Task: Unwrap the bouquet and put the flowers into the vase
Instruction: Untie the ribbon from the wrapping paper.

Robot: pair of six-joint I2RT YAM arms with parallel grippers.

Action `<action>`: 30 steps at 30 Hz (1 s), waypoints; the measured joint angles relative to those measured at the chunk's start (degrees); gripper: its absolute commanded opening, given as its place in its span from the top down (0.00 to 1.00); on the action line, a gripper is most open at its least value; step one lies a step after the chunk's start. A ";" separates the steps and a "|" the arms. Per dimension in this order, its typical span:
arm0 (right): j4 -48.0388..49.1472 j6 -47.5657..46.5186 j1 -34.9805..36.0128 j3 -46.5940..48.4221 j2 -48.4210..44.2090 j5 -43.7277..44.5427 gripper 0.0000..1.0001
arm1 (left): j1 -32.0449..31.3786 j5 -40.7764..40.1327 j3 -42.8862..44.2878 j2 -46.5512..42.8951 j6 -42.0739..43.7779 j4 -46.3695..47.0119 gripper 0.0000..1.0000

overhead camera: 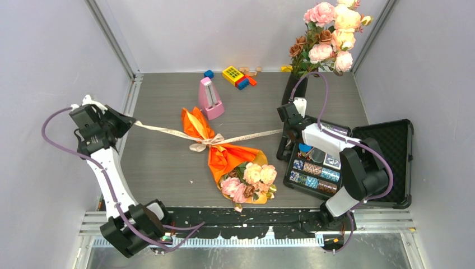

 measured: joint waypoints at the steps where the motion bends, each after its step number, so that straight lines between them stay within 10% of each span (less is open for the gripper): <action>1: 0.00 0.00 -0.07 0.00 0.00 0.00 1.00 | 0.00 -0.81 1.25 -0.57 0.76 -0.76 1.00; 30: 0.42 0.04 -0.37 -0.55 -0.28 -1.11 1.00 | 0.04 -5.38 45.53 1.40 4.17 -16.26 1.00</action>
